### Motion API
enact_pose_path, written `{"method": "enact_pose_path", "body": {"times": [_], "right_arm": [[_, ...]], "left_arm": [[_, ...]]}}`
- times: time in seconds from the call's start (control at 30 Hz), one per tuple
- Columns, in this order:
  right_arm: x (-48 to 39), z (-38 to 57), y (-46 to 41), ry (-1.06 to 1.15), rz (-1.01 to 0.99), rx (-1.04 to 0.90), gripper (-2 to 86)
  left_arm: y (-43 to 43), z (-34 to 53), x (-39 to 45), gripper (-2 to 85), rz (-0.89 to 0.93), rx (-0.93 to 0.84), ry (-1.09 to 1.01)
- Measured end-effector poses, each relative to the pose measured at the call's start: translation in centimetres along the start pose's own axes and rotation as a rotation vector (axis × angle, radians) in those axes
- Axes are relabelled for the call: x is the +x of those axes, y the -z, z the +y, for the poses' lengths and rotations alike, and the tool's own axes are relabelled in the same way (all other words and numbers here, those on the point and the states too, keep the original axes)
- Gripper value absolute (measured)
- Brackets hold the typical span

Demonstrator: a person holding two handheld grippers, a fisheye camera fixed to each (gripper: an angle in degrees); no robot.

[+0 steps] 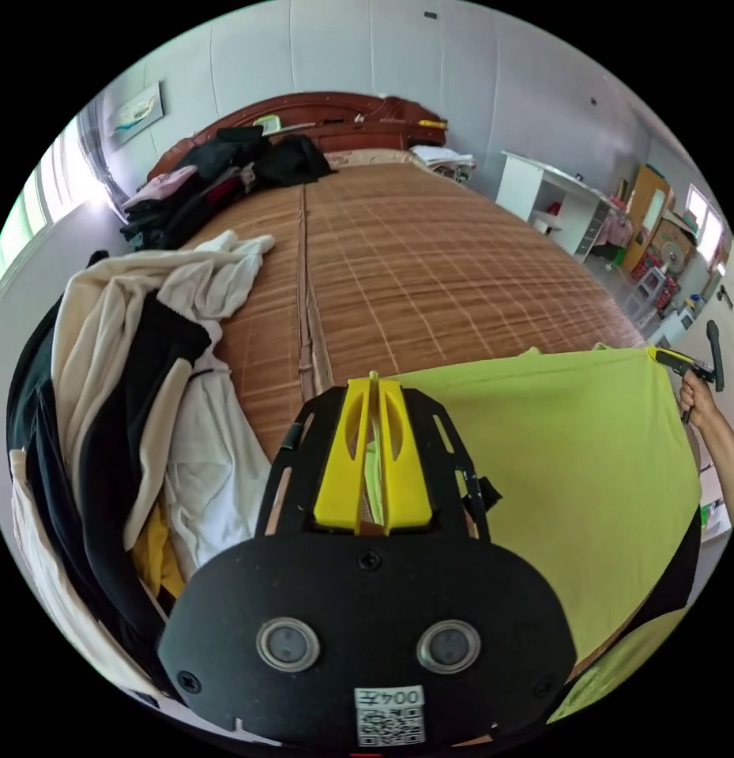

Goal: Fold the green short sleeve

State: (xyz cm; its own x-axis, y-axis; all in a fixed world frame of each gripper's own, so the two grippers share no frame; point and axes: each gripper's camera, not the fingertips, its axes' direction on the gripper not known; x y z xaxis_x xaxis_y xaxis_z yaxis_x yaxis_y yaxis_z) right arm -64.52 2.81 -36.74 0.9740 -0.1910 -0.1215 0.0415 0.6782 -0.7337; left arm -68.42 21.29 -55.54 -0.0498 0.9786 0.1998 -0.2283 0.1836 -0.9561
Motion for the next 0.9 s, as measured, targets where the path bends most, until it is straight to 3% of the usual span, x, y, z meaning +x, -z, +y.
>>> {"method": "enact_pose_path", "body": {"times": [0.1, 0.23, 0.43, 0.53, 0.67, 0.9], "right_arm": [[0.2, -0.5, -0.7, -0.025, 0.010, -0.010, 3.6], [1.6, -1.0, 3.6, -0.092, 0.067, 0.036, 6.4], [-0.6, 5.3, 14.7, 0.019, -0.132, 0.066, 6.8], [-4.4, 11.3, 17.0, 0.085, -0.181, -0.004, 7.5], [-8.5, 17.0, 16.1, 0.118, -0.150, -0.108, 7.5], [-10.3, 18.0, 14.5, 0.120, -0.058, -0.115, 5.9]], "left_arm": [[-1.1, 0.2, -0.6, 8.7, -0.051, -0.090, 0.051], [3.4, 1.5, -2.0, 9.0, -0.028, 0.017, 0.090], [15.1, 12.5, 0.1, 5.3, -0.032, 0.169, -0.061], [17.8, 22.2, 3.2, 2.4, -0.045, 0.109, -0.092], [17.2, 28.3, 5.9, 1.5, -0.064, 0.035, -0.103], [15.7, 29.8, 7.2, 0.6, -0.073, -0.027, -0.100]]}}
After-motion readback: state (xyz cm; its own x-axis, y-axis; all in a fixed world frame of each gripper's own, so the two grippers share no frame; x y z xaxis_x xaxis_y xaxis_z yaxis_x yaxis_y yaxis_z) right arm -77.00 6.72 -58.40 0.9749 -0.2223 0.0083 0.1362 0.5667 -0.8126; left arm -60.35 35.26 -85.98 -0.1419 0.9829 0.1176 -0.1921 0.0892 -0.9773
